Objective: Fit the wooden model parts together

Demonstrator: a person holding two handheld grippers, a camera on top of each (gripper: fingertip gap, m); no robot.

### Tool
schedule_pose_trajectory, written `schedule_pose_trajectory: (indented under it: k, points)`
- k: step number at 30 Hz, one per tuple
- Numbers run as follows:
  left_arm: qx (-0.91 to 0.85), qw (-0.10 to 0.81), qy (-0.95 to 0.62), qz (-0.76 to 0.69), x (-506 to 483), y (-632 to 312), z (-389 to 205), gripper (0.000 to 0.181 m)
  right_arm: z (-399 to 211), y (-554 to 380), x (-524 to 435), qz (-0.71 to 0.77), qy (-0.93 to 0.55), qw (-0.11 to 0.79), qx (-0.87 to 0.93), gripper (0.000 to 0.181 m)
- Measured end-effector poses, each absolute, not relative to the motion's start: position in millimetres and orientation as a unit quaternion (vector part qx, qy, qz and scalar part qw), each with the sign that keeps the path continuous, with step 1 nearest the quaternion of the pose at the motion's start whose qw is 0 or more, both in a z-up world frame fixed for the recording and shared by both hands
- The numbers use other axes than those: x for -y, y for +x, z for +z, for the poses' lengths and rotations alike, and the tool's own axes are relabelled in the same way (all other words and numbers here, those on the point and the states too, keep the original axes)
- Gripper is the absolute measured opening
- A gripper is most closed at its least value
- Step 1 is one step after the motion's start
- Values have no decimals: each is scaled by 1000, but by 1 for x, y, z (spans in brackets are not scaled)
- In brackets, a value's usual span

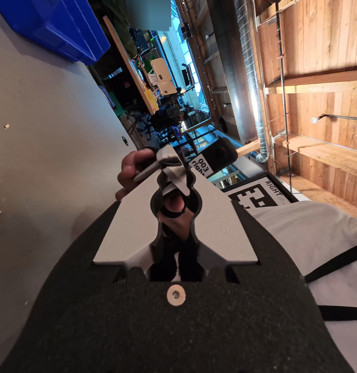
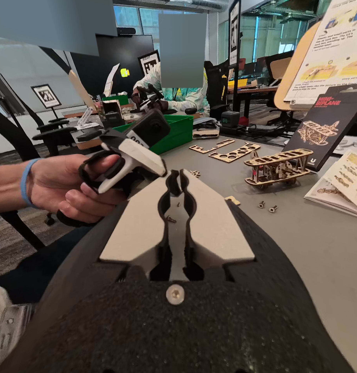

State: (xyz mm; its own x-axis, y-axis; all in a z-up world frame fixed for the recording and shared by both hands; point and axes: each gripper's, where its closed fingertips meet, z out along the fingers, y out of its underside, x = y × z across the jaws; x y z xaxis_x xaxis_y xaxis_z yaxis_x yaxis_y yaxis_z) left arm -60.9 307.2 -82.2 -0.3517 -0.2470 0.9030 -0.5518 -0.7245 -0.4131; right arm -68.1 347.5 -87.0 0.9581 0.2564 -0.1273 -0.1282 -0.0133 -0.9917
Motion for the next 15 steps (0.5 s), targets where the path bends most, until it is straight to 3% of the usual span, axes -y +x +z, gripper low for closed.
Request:
schedule_pose_trajectory:
  k: [7,11,15]
  points:
    - [411,87,547,725,-305,-67,-81,21,-84,-73,-344,79,-696,706,108,3]
    - [492,-18,570,658,-333,-77,-98,38,-92,-64,-345,65,-722,683,88,0]
    - [541,-112,591,587,-371,-98,-111,38,-105,-53,-348,177,-742,647,8,0]
